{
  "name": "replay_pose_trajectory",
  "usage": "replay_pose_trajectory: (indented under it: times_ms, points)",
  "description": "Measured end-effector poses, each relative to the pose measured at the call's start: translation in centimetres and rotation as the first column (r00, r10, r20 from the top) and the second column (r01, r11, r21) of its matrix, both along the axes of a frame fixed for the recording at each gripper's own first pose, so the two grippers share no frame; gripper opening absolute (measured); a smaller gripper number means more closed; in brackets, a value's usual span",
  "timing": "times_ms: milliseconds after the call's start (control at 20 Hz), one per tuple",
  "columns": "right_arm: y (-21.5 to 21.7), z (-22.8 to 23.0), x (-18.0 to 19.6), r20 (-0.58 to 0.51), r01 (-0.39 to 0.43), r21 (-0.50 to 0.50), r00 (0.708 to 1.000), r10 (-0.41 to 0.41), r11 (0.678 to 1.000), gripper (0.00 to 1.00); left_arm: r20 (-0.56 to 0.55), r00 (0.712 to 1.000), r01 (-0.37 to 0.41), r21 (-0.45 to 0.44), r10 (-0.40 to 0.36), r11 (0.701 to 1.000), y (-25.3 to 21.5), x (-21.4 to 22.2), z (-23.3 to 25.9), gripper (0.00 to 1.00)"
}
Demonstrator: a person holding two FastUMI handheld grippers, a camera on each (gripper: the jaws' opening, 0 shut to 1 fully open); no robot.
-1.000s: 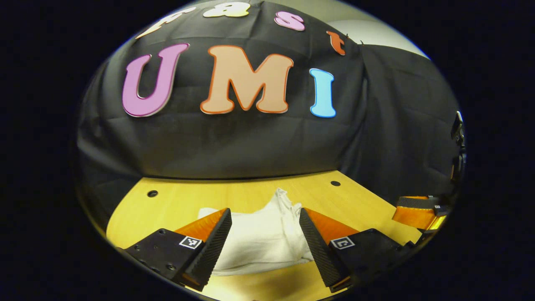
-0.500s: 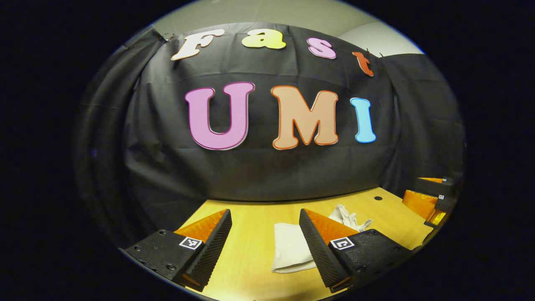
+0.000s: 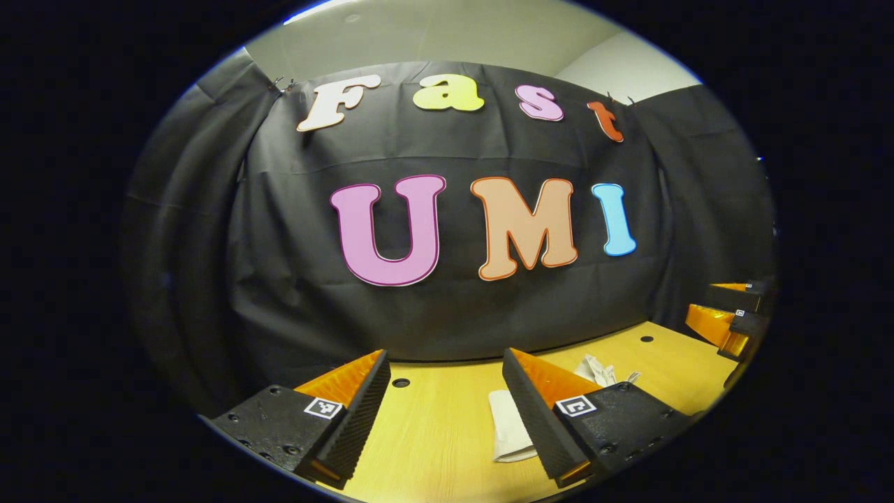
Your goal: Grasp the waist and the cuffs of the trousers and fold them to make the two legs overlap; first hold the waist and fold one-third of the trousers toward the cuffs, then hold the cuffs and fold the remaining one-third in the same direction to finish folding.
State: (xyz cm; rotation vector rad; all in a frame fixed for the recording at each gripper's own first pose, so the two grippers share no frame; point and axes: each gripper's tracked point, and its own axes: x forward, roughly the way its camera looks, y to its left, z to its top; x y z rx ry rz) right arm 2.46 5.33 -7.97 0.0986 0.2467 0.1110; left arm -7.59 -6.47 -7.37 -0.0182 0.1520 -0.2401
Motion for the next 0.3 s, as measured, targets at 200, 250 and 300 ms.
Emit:
replay_pose_trajectory:
  times_ms: [200,250,300]
  points:
    - [-0.3,1.1,-0.56,0.013,0.031,0.009,0.999,-0.031,0.999,0.98,0.014,1.0,0.001,-0.018,-0.001,1.0,0.28,-0.27,0.52,0.97]
    - [-0.26,1.2,-0.59,0.019,0.034,0.002,0.999,-0.034,0.999,0.98,0.015,1.0,0.003,-0.019,-0.003,1.0,0.23,-0.28,0.39,0.96]
    - [-0.24,1.38,-0.68,0.023,0.038,-0.004,0.999,-0.038,0.999,0.98,0.016,1.0,0.006,-0.018,-0.005,1.0,0.33,-0.32,0.42,0.96]
